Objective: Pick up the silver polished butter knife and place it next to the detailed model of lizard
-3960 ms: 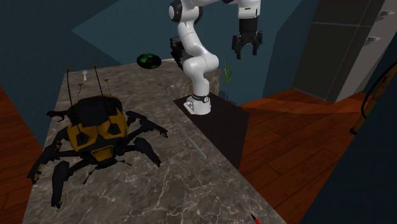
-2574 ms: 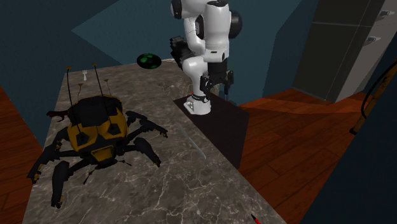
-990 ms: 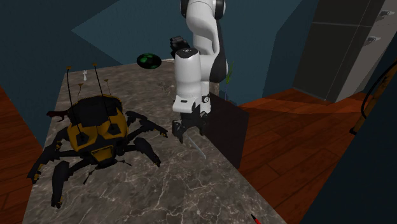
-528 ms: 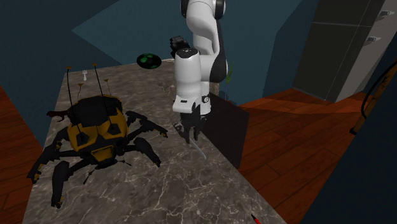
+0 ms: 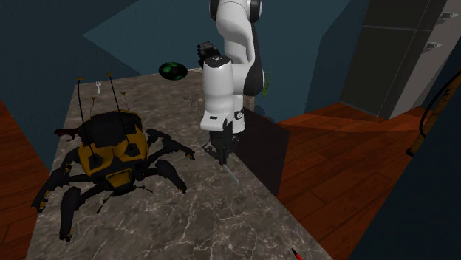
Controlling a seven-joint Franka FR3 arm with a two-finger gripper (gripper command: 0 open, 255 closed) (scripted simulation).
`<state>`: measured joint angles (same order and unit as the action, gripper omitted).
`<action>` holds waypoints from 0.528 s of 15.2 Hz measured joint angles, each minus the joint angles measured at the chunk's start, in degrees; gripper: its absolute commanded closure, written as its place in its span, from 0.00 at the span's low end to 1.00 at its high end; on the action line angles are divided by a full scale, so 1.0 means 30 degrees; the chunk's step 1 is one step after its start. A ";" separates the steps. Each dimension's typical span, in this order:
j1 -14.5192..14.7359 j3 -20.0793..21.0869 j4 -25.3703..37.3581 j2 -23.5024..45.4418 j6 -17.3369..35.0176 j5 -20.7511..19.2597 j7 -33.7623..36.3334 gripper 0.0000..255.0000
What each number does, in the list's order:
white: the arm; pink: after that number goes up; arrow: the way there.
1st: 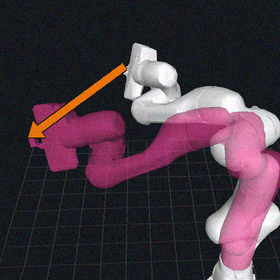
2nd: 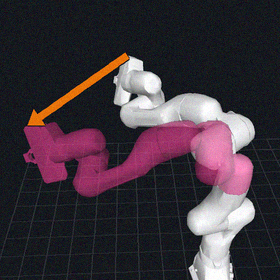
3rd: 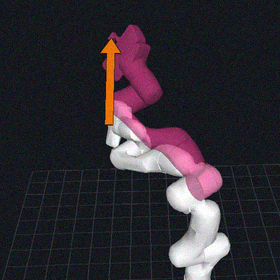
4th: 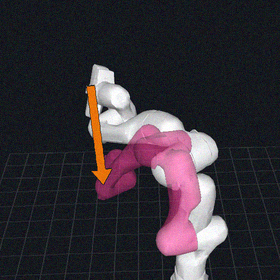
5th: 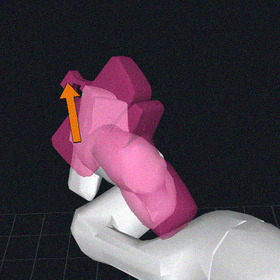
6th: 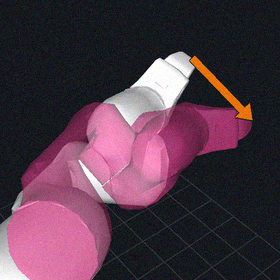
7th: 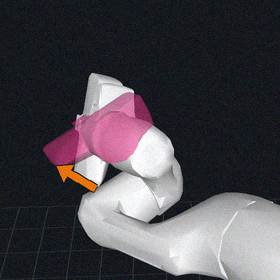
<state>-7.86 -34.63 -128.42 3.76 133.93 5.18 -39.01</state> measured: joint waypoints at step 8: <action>0.0105 -0.0025 0.0716 -0.1221 -0.1682 -0.1018 0.0782 1.00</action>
<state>-7.55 -34.70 -126.27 0.10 128.89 2.13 -36.66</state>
